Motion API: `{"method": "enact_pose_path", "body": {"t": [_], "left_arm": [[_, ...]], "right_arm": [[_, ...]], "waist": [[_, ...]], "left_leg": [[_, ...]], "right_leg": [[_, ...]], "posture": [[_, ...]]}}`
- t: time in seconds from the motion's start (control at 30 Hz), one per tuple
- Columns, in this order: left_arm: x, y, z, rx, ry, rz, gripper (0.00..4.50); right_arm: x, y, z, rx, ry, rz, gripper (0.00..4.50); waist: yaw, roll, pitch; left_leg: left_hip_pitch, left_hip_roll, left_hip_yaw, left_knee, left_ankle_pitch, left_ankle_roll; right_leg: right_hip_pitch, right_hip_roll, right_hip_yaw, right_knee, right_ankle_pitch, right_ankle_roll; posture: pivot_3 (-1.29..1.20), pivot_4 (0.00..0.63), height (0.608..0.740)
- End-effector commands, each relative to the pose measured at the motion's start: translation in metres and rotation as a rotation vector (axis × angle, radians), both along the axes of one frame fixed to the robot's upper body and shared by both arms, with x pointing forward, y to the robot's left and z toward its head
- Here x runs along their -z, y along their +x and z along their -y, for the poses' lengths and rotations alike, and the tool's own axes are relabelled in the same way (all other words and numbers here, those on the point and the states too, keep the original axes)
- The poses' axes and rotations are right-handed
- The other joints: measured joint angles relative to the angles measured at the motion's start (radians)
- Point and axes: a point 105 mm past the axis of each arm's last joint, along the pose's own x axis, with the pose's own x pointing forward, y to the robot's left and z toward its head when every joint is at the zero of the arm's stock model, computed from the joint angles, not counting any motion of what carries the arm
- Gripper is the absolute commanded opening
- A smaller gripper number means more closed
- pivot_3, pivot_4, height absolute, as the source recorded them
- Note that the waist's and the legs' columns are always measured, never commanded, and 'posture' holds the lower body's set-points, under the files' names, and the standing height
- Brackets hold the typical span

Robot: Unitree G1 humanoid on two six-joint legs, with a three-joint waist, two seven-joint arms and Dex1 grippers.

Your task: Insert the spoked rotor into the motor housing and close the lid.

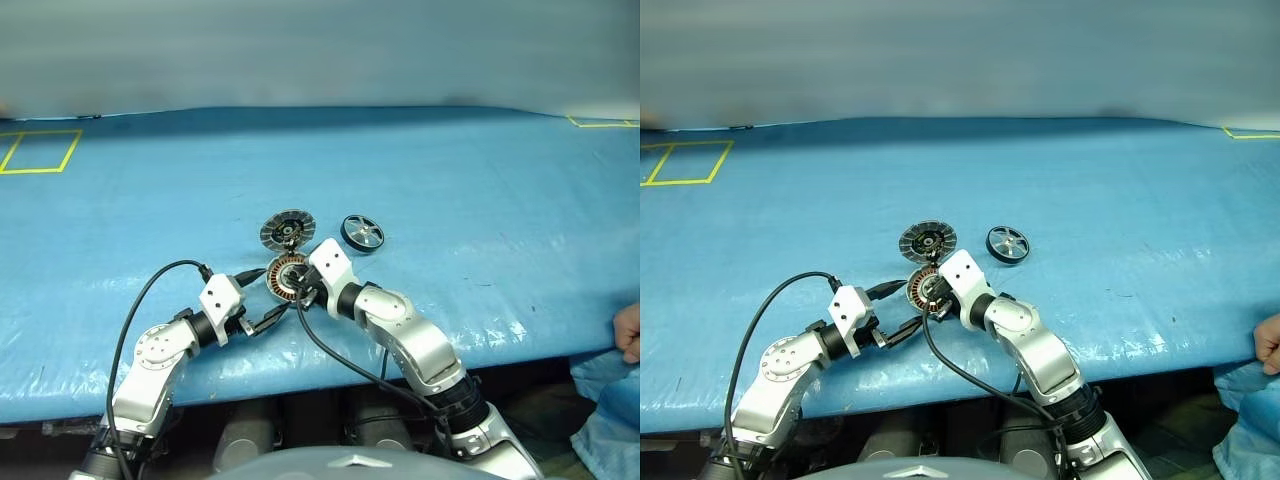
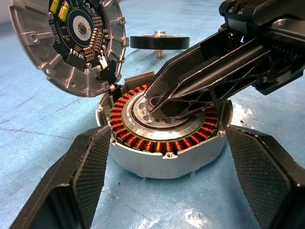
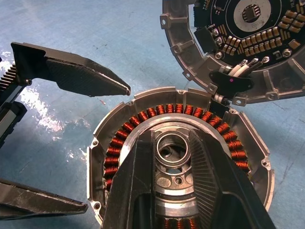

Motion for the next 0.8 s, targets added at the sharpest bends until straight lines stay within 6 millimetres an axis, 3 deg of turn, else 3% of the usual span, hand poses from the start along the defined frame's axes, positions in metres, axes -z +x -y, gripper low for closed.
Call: {"method": "enact_pose_path", "body": {"t": [0.03, 0.07, 0.23, 0.57, 0.67, 0.8], "left_arm": [[-0.012, 0.001, 0.003, 0.012, -0.002, 0.052, 4.10], [-0.012, 0.001, 0.003, 0.012, -0.002, 0.052, 4.10], [-0.012, 0.001, 0.003, 0.012, 0.001, 0.054, 4.10], [-0.011, 0.002, 0.003, 0.015, 0.004, 0.051, 4.10], [-0.010, 0.003, 0.003, 0.015, 0.004, 0.050, 4.10], [-0.009, 0.003, 0.003, 0.012, 0.004, 0.049, 4.10]], "right_arm": [[-0.012, 0.004, -0.001, 0.001, 0.021, 0.047, 0.67], [-0.011, 0.004, -0.001, 0.001, 0.021, 0.048, 0.67], [-0.012, 0.003, 0.001, -0.001, 0.019, 0.054, 2.34], [-0.028, 0.000, -0.004, -0.023, 0.081, 0.085, 2.34], [-0.029, 0.001, -0.003, -0.022, 0.086, 0.086, 1.75], [-0.026, 0.004, -0.001, -0.008, 0.088, 0.080, 0.46]], "waist": [[0.000, 0.000, 0.000], [0.000, 0.000, 0.000], [0.000, 0.000, 0.000], [0.000, 0.000, 0.000], [0.000, 0.000, 0.000], [0.000, 0.000, 0.000]], "left_leg": [[0.000, 0.000, 0.000, 0.000, 0.000, 0.000], [0.000, 0.000, 0.000, 0.000, 0.000, 0.000], [0.000, 0.000, 0.000, 0.000, 0.000, 0.000], [0.000, 0.000, 0.000, 0.000, 0.000, 0.000], [0.000, 0.000, 0.000, 0.000, 0.000, 0.000], [0.000, 0.000, 0.000, 0.000, 0.000, 0.000]], "right_leg": [[0.000, 0.000, 0.000, 0.000, 0.000, 0.000], [0.000, 0.000, 0.000, 0.000, 0.000, 0.000], [0.000, 0.000, 0.000, 0.000, 0.000, 0.000], [0.000, 0.000, 0.000, 0.000, 0.000, 0.000], [0.000, 0.000, 0.000, 0.000, 0.000, 0.000], [0.000, 0.000, 0.000, 0.000, 0.000, 0.000]], "posture": [[0.00, 0.150, 0.740], [0.00, 0.150, 0.740], [0.00, 0.150, 0.740], [0.00, 0.150, 0.740], [0.00, 0.150, 0.740], [0.00, 0.150, 0.740]]}}
